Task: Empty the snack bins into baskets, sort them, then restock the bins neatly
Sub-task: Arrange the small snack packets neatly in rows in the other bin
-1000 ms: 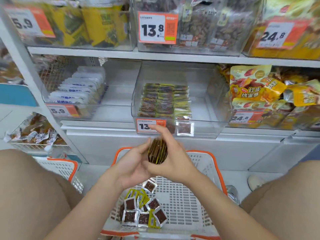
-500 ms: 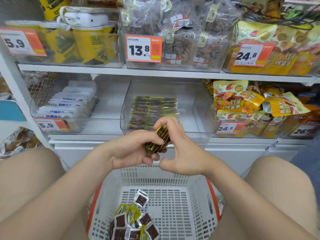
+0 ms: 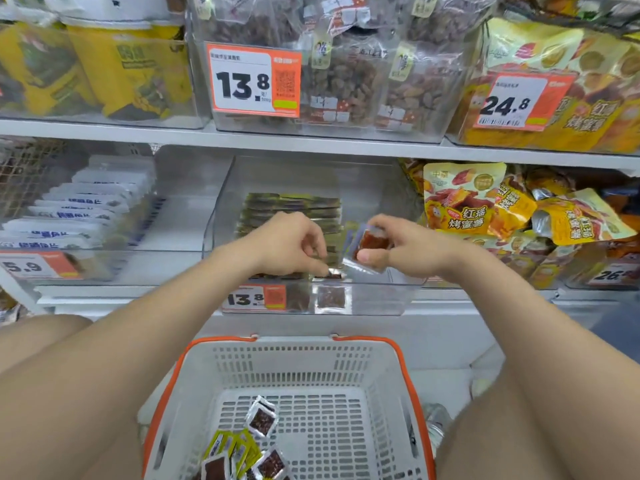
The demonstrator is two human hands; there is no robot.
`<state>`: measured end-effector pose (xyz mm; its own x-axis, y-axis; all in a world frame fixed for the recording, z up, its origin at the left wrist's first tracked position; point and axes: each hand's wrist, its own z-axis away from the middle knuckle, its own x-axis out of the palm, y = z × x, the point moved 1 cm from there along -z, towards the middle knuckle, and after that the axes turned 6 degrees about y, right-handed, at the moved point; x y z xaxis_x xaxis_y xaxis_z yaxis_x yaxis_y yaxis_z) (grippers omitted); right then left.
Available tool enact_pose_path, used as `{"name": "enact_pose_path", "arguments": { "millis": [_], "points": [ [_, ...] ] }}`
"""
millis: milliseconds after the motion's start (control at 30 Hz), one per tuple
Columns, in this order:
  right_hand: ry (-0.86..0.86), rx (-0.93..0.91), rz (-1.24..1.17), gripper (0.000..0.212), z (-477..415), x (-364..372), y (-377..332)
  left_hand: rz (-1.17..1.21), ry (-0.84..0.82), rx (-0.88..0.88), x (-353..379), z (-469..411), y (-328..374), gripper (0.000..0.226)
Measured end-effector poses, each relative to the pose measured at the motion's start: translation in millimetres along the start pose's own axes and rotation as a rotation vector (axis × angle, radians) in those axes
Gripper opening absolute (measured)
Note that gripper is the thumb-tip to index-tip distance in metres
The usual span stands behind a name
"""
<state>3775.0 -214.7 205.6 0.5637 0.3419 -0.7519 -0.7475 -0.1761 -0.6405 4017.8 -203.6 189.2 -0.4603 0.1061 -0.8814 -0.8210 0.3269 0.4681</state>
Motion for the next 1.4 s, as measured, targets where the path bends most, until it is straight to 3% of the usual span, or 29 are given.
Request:
{"name": "enact_pose_path", "arguments": {
  "millis": [167, 267, 400, 500, 600, 733, 800, 867, 1000, 1167, 1300, 1400],
  "points": [
    [-0.256, 0.100, 0.013, 0.025, -18.2, 17.1, -0.6, -0.327, -0.129, 0.000, 28.8, -37.0, -12.2, 0.087],
    [-0.302, 0.153, -0.015, 0.026, -25.3, 22.9, 0.1, -0.428, -0.141, -0.015, 40.8, -45.1, -12.4, 0.097],
    [-0.364, 0.164, 0.045, 0.030, -26.6, 28.8, 0.9, -0.403, -0.077, 0.029, 45.8, -42.9, -18.1, 0.065],
    [-0.397, 0.195, 0.074, 0.042, -29.2, 33.1, 5.3, -0.359, -0.023, 0.058, 49.2, -35.4, -21.2, 0.054],
    [-0.351, 0.205, 0.057, 0.047, -36.6, 38.0, 6.8, -0.286, -0.093, 0.007, 42.6, -35.3, -21.8, 0.049],
    [-0.296, 0.180, 0.057, 0.056, -40.1, 36.0, 0.3, 0.060, -0.162, 0.027, 18.7, -31.0, -21.5, 0.046],
    [-0.221, 0.126, 0.186, 0.070, -40.8, 34.4, -4.2, 0.136, -0.127, 0.111, 15.9, -24.2, -22.2, 0.033],
    [-0.205, 0.121, 0.165, 0.073, -38.3, 34.0, -7.4, 0.101, -0.093, 0.130, 20.3, -19.3, -26.1, 0.016],
    [-0.238, 0.164, -0.023, 0.056, -31.4, 24.1, -5.4, 0.041, -0.061, 0.133, 23.0, -17.8, -31.8, 0.008],
    [-0.186, 0.007, 0.030, 0.011, -27.3, 26.4, -6.5, 0.064, -0.027, 0.199, 21.2, -15.3, -22.4, 0.018],
    [-0.101, -0.110, 0.135, 0.008, -17.3, 14.3, -8.0, 0.040, -0.067, 0.175, 21.6, -12.7, -20.3, 0.008],
    [-0.065, -0.110, -0.034, 0.009, -6.1, -2.2, -6.9, 0.046, -0.069, 0.183, 22.5, -12.6, -19.1, 0.010]
  ]
}}
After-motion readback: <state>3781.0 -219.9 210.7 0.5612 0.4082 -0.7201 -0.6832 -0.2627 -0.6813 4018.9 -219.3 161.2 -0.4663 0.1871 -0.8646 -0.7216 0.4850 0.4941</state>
